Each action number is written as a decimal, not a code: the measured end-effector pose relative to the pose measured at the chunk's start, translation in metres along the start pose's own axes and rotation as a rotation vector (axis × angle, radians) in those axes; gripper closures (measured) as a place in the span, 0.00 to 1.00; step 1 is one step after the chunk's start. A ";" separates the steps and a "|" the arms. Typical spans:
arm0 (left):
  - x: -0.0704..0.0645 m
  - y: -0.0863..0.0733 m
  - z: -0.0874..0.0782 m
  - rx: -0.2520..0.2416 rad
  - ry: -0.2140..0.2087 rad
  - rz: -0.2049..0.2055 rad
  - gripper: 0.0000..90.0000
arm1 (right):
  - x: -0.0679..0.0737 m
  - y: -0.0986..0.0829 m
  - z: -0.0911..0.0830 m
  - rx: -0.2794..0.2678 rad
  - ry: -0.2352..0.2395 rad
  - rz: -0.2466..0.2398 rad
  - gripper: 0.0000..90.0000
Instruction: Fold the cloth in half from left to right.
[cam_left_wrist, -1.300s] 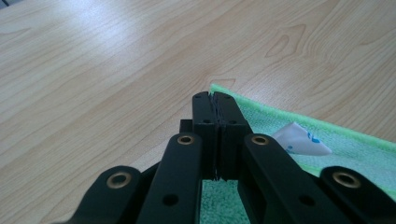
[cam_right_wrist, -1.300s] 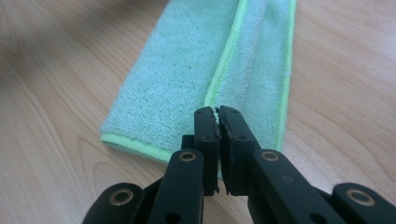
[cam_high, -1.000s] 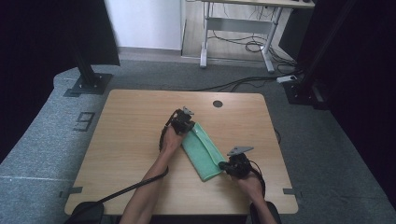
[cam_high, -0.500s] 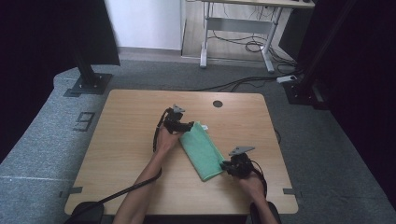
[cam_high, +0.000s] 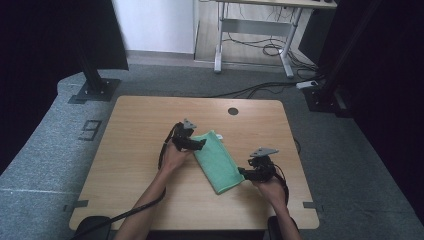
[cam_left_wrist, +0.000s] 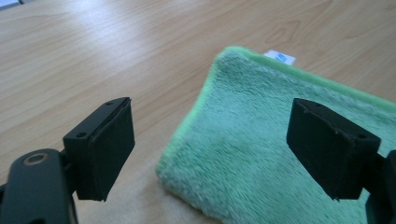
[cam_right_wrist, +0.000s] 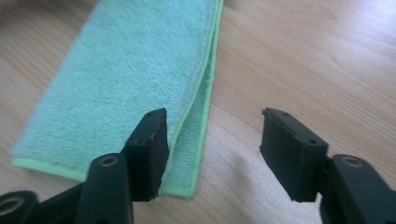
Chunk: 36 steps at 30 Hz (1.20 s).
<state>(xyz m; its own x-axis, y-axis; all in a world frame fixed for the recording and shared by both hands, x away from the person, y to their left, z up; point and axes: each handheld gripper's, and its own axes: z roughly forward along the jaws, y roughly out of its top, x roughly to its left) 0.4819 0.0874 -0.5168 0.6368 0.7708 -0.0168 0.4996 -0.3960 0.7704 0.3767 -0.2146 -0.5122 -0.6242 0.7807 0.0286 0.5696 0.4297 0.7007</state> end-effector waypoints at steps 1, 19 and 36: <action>-0.001 -0.001 -0.002 0.000 -0.002 0.002 0.16 | -0.001 -0.001 0.007 0.028 -0.008 -0.012 0.44; -0.021 -0.036 -0.023 0.020 -0.036 0.028 0.16 | -0.009 0.000 0.010 0.002 0.014 0.003 0.39; -0.014 -0.041 -0.001 0.099 0.009 0.071 0.11 | -0.005 -0.006 0.029 0.090 0.031 -0.077 0.37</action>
<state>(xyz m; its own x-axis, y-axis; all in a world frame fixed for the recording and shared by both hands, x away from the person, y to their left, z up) 0.4518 0.0929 -0.5477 0.6679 0.7431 0.0413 0.5095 -0.4969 0.7025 0.3920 -0.2081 -0.5367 -0.6833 0.7302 0.0004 0.5646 0.5280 0.6345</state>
